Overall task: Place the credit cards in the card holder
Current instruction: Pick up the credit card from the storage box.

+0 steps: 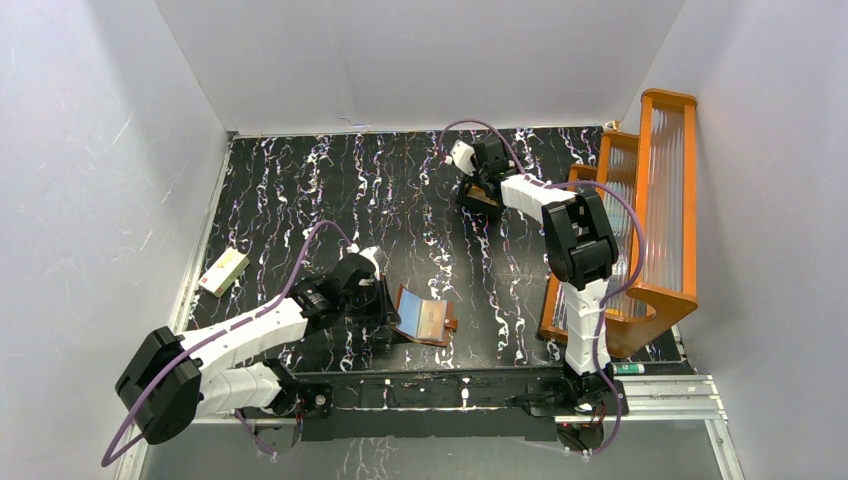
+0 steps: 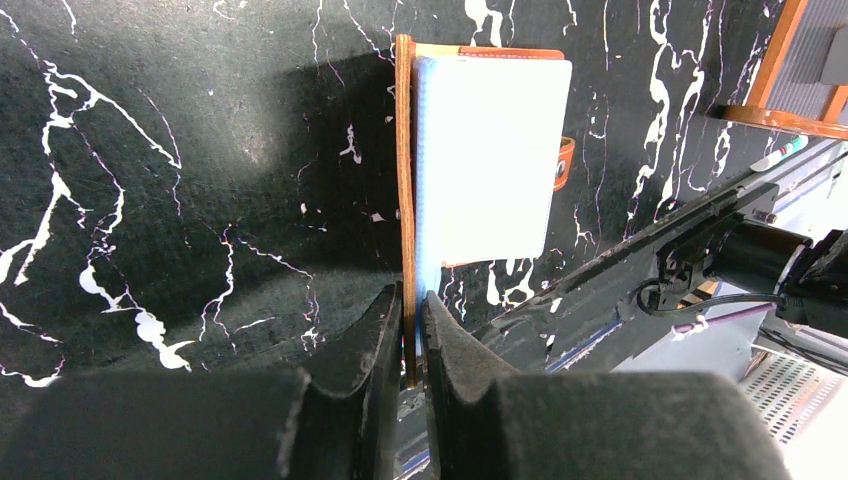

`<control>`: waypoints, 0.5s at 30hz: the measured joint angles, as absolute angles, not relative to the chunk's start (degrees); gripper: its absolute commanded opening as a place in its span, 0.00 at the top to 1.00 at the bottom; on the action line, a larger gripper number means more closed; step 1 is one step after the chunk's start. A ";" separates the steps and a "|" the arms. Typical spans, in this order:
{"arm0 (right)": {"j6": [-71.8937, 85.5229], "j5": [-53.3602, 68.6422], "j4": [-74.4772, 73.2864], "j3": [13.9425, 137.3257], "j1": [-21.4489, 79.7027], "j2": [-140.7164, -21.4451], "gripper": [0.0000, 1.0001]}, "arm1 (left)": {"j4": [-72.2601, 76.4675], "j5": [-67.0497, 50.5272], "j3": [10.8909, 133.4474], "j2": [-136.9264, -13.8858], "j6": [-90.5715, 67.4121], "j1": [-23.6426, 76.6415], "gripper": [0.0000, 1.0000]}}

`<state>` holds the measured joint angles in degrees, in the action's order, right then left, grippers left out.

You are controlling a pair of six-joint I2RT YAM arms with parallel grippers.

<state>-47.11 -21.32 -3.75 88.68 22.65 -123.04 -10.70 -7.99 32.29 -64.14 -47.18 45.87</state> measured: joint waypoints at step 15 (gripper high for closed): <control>-44.47 -20.53 -6.70 91.46 22.17 -123.02 0.79 | -10.63 -8.01 32.23 -64.05 -47.53 45.87 0.90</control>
<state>-44.47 -20.53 -6.70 91.46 22.17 -123.02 -10.63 -8.01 32.23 -64.05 -47.53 45.87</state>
